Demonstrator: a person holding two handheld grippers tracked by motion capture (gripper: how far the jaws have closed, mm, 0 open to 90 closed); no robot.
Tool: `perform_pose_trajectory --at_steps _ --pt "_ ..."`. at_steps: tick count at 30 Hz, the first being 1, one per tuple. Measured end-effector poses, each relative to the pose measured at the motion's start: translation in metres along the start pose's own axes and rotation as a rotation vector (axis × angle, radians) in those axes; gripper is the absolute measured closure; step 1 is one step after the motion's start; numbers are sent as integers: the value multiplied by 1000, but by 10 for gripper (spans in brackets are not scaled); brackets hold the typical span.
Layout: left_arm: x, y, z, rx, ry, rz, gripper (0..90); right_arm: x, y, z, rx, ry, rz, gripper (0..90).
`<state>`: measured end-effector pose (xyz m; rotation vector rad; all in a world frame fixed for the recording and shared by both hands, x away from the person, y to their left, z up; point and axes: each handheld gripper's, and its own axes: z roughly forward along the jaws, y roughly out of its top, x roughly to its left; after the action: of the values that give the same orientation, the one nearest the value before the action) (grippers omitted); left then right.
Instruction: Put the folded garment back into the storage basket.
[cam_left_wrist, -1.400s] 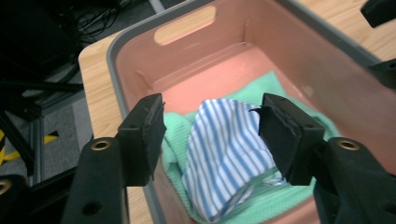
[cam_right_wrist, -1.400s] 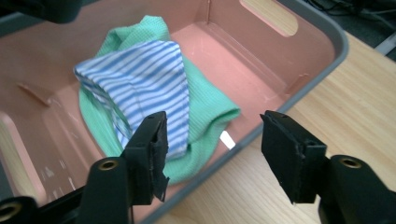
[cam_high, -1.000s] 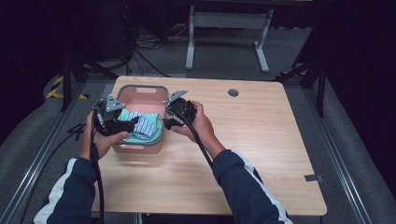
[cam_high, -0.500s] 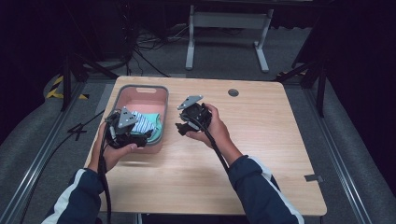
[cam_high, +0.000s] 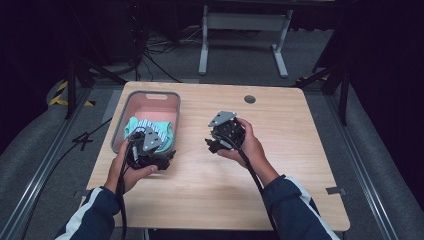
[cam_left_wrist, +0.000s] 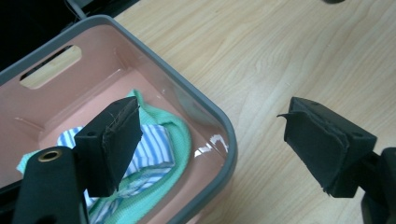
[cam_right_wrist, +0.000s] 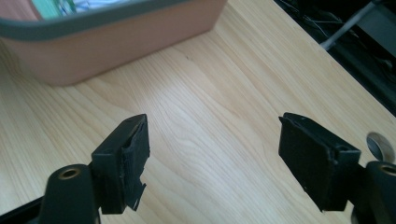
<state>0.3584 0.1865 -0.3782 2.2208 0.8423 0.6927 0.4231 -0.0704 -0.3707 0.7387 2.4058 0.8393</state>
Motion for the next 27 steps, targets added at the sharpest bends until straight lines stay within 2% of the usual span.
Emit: perform_pose_trajectory --at_steps 4,7,12,14,18,20,26,27 --pt "-6 1 2 14 -40 1 194 -5 -12 -5 3 -5 13 254" --pt "-14 2 4 17 -52 30 198 -9 -22 -8 16 -10 20 254" --pt "-25 3 8 18 -65 47 195 -17 -36 -13 22 -13 44 255" --pt "-29 4 8 6 -79 67 195 -20 -44 -16 19 -21 51 256" --pt "-38 4 11 -13 -120 70 194 -26 -59 -20 28 -31 63 256" --pt "-44 5 13 -2 -129 95 194 -30 -67 -23 28 -29 71 255" --pt "-60 3 23 4 -163 128 193 -34 -95 -29 23 -27 90 255" --pt "-60 3 23 4 -163 128 192 -34 -95 -29 23 -27 90 255"
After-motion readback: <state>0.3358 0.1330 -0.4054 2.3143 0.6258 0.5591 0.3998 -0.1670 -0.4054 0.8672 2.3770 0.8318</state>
